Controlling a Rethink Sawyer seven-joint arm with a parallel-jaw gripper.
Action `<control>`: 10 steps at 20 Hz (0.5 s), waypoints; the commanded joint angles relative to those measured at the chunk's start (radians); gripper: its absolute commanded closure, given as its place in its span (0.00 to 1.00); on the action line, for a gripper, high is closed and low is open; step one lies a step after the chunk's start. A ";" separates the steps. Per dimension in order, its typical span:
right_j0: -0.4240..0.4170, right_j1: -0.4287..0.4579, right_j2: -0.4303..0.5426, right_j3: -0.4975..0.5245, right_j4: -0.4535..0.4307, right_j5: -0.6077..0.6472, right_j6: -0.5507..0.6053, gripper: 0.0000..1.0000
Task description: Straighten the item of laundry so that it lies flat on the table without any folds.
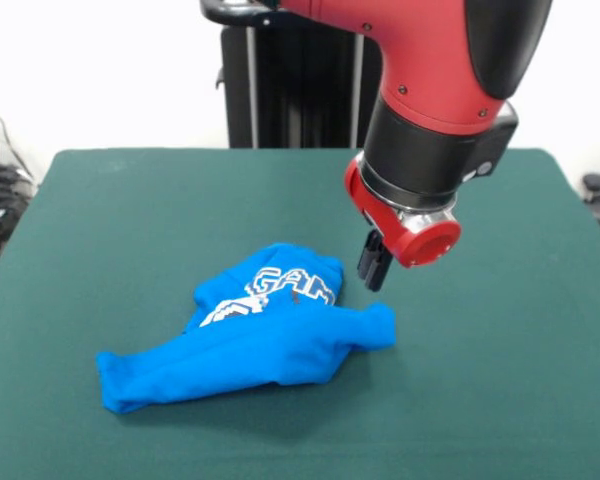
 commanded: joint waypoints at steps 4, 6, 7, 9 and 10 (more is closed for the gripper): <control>0.015 0.070 0.085 0.039 0.037 0.006 0.185 1.00; 0.017 0.072 0.083 0.031 0.038 0.017 0.189 1.00; 0.018 0.073 0.081 0.025 0.038 0.024 0.192 1.00; 0.020 0.071 0.081 0.022 0.042 0.016 0.200 1.00; 0.022 0.067 0.078 0.021 0.040 -0.009 0.200 1.00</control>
